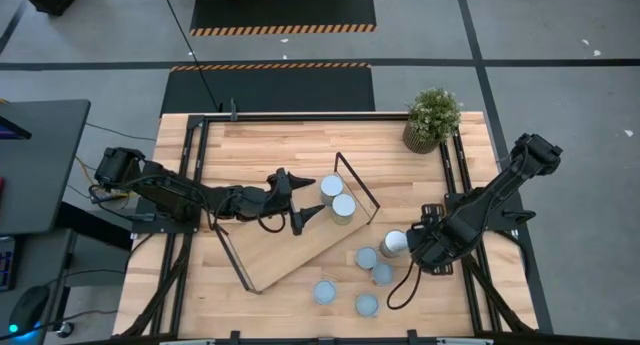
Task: Pick and place cans onto a shelf
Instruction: Put the large canned oranges on the shelf
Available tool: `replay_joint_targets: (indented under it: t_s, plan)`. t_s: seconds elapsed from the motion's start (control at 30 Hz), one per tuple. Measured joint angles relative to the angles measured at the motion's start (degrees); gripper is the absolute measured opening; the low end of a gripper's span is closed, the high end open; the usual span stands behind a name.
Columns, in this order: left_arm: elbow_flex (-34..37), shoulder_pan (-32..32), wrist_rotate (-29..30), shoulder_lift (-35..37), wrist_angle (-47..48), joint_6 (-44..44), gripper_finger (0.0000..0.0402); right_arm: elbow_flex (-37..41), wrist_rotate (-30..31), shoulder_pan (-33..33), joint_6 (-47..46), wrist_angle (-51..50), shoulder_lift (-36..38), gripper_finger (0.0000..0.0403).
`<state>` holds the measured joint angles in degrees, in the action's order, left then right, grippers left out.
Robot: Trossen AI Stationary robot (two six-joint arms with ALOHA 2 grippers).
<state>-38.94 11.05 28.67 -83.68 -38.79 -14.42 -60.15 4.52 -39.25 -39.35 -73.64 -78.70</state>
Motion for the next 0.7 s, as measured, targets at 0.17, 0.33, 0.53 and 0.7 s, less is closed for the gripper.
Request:
replay_joint_targets:
  t_s: [0.17, 0.33, 0.53, 0.7]
  plan:
    - [0.0, 0.1, -0.6, 0.0, 0.3, -4.0, 0.0389, -8.4, 3.4, 0.2, -0.1, -1.9, 0.0, 0.0326]
    - [0.1, 0.3, -4.9, 2.0, 1.7, -3.7, 0.0389, -15.8, 4.5, 2.0, 1.1, -2.9, -2.1, 0.0326]
    - [0.0, 2.7, -4.1, 6.4, 5.8, -1.7, 0.0389, -21.2, 6.7, 2.7, 3.0, -8.8, -6.2, 0.0326]
    - [0.0, 4.5, 4.1, 7.7, 8.9, -2.6, 0.0389, -26.3, 6.0, 2.7, 3.3, -11.4, -9.3, 0.0326]
